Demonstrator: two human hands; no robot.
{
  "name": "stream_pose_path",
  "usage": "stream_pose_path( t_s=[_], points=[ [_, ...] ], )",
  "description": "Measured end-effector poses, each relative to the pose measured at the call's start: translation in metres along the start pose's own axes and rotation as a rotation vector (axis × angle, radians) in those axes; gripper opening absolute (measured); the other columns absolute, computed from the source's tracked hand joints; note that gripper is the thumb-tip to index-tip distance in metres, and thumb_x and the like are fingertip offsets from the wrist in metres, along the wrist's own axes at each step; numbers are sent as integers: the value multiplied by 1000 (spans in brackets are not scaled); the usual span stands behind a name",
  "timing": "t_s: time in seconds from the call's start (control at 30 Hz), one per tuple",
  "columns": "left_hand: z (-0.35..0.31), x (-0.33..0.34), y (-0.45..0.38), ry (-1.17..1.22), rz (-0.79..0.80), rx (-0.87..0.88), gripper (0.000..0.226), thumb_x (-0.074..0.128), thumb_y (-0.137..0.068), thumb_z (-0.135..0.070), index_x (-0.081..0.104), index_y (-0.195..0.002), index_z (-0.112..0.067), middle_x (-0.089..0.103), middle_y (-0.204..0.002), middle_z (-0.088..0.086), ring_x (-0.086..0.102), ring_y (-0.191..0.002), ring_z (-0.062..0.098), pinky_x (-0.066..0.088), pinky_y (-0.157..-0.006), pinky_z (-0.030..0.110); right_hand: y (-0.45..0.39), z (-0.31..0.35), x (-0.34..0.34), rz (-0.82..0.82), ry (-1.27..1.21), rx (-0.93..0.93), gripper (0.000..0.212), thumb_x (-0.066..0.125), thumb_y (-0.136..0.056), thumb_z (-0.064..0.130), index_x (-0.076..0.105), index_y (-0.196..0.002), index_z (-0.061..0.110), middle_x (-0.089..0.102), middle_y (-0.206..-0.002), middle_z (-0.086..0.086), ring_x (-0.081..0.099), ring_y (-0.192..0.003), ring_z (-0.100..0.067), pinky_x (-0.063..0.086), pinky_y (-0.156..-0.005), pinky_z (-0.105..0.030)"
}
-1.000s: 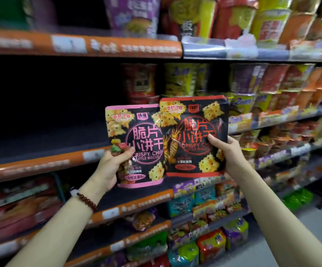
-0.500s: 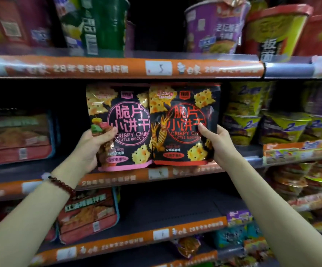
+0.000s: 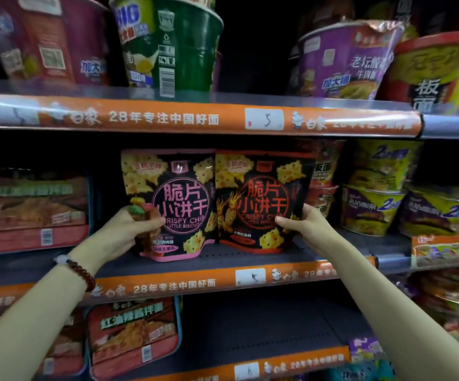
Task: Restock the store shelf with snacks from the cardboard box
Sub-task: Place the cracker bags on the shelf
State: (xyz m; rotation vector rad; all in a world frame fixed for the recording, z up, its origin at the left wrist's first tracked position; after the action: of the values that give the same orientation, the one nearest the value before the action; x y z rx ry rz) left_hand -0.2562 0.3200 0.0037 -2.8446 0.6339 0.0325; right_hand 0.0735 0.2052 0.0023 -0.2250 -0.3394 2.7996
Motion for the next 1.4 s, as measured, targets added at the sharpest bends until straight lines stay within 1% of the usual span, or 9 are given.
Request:
stream_pose_path(
  t_s=[0.07,0.17,0.33,0.57,0.9,0.97,1.1,1.3,1.4],
  points=[
    [1,3,4,-156,92,-14,40,85,-66,-11,65,-101,-16,76,-88,-8,68,-92,15,54,-70,17,1,-3,4,48,51,18,42,78,-74,1,60,-109,17,71,-102,2,70,-86,-4,57,-73,-19],
    [9,-1,8,-346,87,-48,83,95,-26,-45,66,-101,-22,75,-88,-11,70,-82,4,50,-74,19,-2,-7,1,15,99,19,58,84,-67,1,57,-117,14,70,-108,0,68,-97,-11,56,-82,-27],
    [3,-1,2,-364,-26,26,41,83,-69,-7,64,-98,-29,73,-89,-15,64,-89,4,50,-80,24,-7,-4,1,-24,107,8,48,84,-67,3,61,-108,13,72,-101,-1,69,-93,-13,58,-73,-21],
    [4,2,4,-353,-47,28,41,81,-72,-6,61,-99,-30,66,-100,-13,60,-92,1,45,-77,16,-6,-11,-1,-71,131,1,49,87,-64,3,63,-105,16,73,-105,-6,70,-99,-23,55,-91,-43],
    [12,-1,12,-201,-138,-125,52,79,-72,1,57,-117,-14,67,-104,2,63,-102,17,44,-105,41,-7,-10,2,-73,181,73,78,94,-52,23,58,-121,15,71,-111,-2,66,-105,-23,52,-97,-47],
    [10,-2,17,-260,-153,-130,60,79,-73,-3,53,-126,-13,64,-111,3,59,-110,20,43,-105,37,-4,-10,-3,-91,208,83,93,95,-48,32,52,-128,12,66,-118,0,63,-109,-22,49,-101,-46],
    [-1,-14,33,-500,-268,-105,67,79,-78,-18,47,-136,-6,57,-116,5,53,-117,26,39,-94,32,7,-7,-19,-163,323,88,89,89,-65,23,43,-139,5,60,-130,-11,58,-119,-28,46,-104,-44],
    [-23,-17,62,-815,-419,-4,39,78,-78,-28,65,-110,-9,68,-91,6,63,-92,25,46,-80,31,31,5,-23,-114,606,35,68,83,-74,30,55,-131,4,65,-122,-12,60,-114,-27,47,-92,-32],
    [-42,15,73,-968,-363,121,31,78,-78,-28,69,-102,-10,71,-90,5,60,-82,14,49,-81,27,46,16,-17,-60,719,-62,56,82,-75,28,63,-123,5,68,-116,-11,62,-108,-24,47,-89,-28]
  ],
)
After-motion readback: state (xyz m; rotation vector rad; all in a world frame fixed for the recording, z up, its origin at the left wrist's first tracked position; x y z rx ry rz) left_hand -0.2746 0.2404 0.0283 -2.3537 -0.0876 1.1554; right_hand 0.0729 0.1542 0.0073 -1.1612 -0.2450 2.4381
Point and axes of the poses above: each hand's wrist, its own y-axis away from the middle knuckle, its own x-axis out of the palm, z = x × y, the point moved 8 cm from there along -y, towards the middle knuckle
